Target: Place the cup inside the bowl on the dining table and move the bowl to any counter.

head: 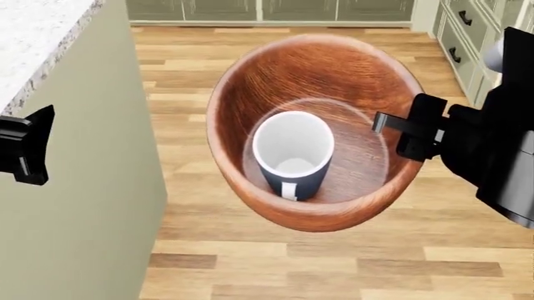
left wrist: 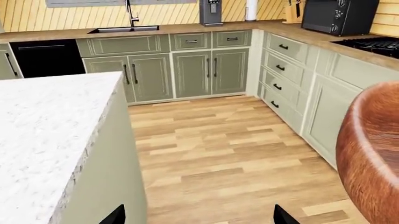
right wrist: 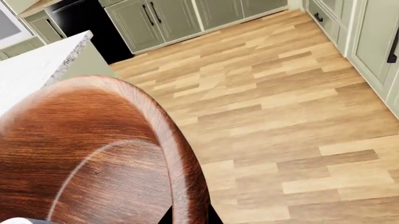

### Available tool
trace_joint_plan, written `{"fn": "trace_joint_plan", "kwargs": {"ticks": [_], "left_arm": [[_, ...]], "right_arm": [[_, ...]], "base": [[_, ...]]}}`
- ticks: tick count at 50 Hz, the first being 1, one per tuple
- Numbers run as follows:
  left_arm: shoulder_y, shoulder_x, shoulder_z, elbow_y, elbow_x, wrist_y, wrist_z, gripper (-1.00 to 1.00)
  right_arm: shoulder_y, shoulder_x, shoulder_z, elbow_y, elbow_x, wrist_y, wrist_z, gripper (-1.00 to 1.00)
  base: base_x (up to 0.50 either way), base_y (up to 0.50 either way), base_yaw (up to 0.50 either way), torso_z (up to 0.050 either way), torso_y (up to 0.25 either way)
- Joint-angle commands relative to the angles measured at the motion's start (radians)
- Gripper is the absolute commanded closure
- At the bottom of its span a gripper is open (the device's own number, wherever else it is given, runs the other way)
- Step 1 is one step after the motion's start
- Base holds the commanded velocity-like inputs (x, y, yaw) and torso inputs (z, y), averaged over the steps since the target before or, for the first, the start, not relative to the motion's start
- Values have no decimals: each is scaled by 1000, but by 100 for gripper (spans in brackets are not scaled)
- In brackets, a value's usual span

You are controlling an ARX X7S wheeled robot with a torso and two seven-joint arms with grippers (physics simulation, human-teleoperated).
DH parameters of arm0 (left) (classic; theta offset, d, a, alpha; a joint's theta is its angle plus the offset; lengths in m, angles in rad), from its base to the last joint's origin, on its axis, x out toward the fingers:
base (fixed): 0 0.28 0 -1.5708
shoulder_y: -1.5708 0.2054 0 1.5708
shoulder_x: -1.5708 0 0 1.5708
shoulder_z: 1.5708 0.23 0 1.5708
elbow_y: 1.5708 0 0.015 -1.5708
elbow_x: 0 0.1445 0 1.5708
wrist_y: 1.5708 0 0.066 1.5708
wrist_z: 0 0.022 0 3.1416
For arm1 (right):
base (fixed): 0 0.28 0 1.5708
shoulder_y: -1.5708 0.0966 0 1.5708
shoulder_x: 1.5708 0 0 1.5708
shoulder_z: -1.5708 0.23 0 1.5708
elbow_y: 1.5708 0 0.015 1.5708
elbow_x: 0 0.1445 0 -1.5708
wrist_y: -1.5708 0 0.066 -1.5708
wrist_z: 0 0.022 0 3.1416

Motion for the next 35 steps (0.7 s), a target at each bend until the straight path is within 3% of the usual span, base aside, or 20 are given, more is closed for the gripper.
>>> {"fn": "trace_joint_plan", "kwargs": {"ticks": [1,35], "left_arm": [[-9,9,11,-12,34,25,12,-100],[-33,28,33,-22,49,46,41,-100]], "right_arm": [[36,-21,0,51,-40,-6,-58,100],[111,-82,-23,120,-72,3,-103,100]], "base": [[492,-266,0,0,10],[497,-257,0,0,1]]}}
